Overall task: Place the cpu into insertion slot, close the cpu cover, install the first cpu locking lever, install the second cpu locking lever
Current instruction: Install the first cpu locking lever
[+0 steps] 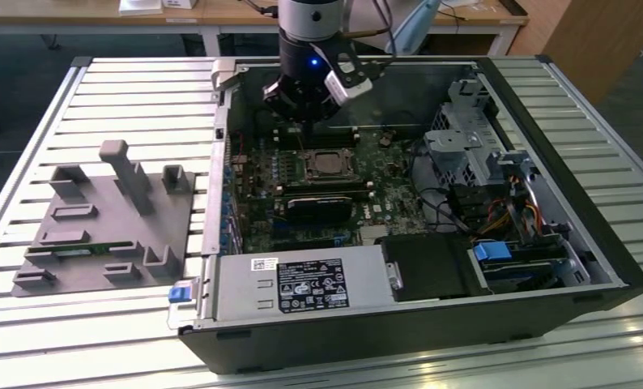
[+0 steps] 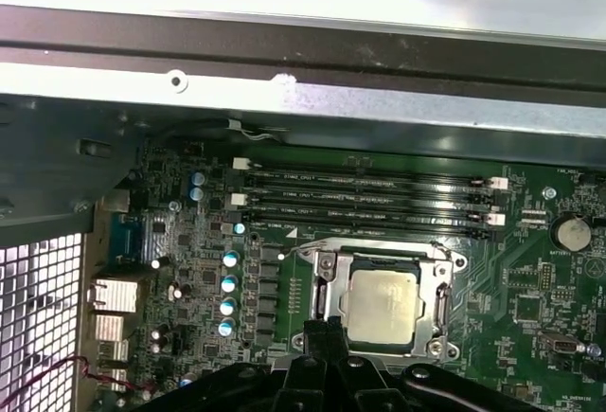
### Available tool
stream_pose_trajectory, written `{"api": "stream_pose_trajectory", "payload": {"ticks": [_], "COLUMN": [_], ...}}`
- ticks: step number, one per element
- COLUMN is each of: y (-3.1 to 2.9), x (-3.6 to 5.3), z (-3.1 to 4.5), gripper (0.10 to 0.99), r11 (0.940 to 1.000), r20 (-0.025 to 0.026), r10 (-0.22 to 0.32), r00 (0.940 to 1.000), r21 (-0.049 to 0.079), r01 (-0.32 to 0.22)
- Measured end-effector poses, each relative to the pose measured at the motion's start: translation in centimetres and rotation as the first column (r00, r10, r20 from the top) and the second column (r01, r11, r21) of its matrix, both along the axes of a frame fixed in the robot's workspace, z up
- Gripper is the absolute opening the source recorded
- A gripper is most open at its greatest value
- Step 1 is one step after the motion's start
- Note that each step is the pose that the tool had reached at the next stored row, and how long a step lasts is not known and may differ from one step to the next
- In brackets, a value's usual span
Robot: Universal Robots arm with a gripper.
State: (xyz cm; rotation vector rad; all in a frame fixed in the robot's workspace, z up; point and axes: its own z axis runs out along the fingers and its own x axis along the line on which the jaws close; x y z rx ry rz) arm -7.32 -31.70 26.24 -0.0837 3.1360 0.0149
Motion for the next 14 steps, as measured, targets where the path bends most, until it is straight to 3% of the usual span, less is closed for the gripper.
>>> {"api": "stream_pose_trajectory", "payload": {"ticks": [14], "y": [0.0], "x": [-0.95], "z": [0.0], "gripper": [0.106], "r11": [1.0], "r20": [0.0], "r10": [0.0], "r00": [1.0], "r21": [0.0], "r01": [0.0]}}
